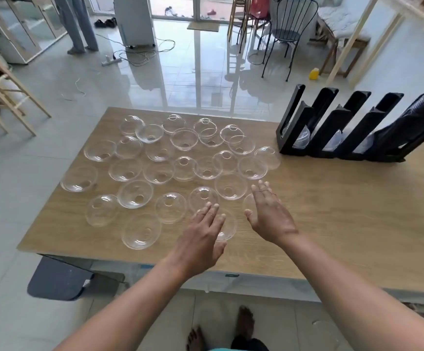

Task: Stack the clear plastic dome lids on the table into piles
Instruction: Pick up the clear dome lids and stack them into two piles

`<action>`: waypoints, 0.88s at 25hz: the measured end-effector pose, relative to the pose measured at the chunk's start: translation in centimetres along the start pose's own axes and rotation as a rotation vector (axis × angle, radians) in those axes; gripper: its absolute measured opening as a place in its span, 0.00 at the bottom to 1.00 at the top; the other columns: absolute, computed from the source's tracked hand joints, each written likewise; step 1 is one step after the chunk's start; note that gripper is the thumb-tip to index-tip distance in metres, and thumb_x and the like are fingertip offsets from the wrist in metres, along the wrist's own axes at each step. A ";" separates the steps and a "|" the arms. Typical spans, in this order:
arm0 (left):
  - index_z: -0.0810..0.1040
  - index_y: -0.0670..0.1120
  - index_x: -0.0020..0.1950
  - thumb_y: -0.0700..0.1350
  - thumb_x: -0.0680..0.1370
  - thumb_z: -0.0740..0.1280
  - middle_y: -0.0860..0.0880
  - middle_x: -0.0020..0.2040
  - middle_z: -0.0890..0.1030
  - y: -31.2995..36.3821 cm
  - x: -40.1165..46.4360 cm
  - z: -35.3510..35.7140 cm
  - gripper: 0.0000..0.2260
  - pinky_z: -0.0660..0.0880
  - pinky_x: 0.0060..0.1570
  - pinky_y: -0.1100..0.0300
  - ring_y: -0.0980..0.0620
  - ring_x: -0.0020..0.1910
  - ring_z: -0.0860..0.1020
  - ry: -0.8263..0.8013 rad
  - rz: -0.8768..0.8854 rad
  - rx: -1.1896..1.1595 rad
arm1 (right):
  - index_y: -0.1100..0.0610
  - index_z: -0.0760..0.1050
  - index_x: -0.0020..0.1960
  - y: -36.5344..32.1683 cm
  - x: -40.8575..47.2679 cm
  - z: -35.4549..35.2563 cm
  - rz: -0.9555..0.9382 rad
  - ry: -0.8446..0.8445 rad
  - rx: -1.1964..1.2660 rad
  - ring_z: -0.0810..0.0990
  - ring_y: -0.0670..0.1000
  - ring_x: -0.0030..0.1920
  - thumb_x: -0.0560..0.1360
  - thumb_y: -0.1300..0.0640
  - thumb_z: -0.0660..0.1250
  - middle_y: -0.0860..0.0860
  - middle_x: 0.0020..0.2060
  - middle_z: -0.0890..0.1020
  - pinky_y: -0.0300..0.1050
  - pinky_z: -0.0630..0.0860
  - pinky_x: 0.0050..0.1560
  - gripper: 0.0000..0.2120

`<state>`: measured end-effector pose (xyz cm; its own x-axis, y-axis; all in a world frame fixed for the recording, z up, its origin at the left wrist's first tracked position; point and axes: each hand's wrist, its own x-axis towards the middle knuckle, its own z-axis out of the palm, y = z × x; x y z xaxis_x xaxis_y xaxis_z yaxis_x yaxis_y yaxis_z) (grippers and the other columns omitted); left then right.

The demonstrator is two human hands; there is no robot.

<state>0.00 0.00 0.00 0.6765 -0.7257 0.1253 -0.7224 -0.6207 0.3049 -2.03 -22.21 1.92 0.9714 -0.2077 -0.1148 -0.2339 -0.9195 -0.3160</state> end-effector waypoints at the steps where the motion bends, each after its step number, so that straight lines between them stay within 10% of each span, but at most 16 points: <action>1: 0.72 0.43 0.72 0.51 0.76 0.70 0.40 0.77 0.67 0.2 -0.1 0.4 0.26 0.61 0.76 0.49 0.41 0.78 0.60 -0.027 0.005 0.024 | 0.58 0.53 0.80 0.5 0.3 0.4 0.002 -0.005 -0.024 0.47 0.55 0.81 0.81 0.50 0.63 0.57 0.81 0.51 0.56 0.54 0.79 0.33; 7: 0.85 0.45 0.47 0.39 0.73 0.72 0.44 0.57 0.83 0.4 0.0 1.8 0.05 0.78 0.57 0.48 0.42 0.61 0.78 0.019 0.059 0.120 | 0.55 0.58 0.78 4.1 0.2 3.1 -0.058 -0.048 -0.063 0.52 0.53 0.80 0.81 0.55 0.62 0.54 0.81 0.56 0.54 0.61 0.77 0.28; 13: 0.82 0.48 0.45 0.40 0.75 0.72 0.54 0.43 0.83 2.7 2.0 1.7 0.03 0.77 0.44 0.57 0.51 0.45 0.77 0.031 0.076 0.064 | 0.54 0.69 0.73 8.7 -0.8 1.7 -0.078 0.033 0.005 0.63 0.54 0.78 0.77 0.63 0.66 0.52 0.77 0.66 0.51 0.71 0.71 0.25; 18: 0.83 0.51 0.47 0.43 0.77 0.72 0.55 0.41 0.85 8.6 7.7 1.6 0.03 0.75 0.42 0.67 0.58 0.42 0.81 -0.013 -0.392 -0.840 | 0.53 0.71 0.72 13.7 -1.5 -0.1 -0.008 0.078 0.054 0.64 0.54 0.76 0.77 0.62 0.67 0.51 0.75 0.69 0.52 0.74 0.68 0.24; 22: 0.81 0.41 0.53 0.37 0.78 0.68 0.44 0.47 0.85 9.6 11.5 3.1 0.05 0.79 0.48 0.54 0.49 0.43 0.82 -0.152 -0.963 -1.679 | 0.51 0.71 0.72 16.9 -2.2 -0.9 0.014 0.105 0.069 0.65 0.54 0.75 0.78 0.59 0.68 0.50 0.76 0.68 0.50 0.74 0.65 0.23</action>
<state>0.42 -15.27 1.42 0.6171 -0.4417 -0.6512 0.7389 0.0406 0.6726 -8.11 -37.60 -2.37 0.9661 -0.2572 -0.0216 -0.2459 -0.8919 -0.3796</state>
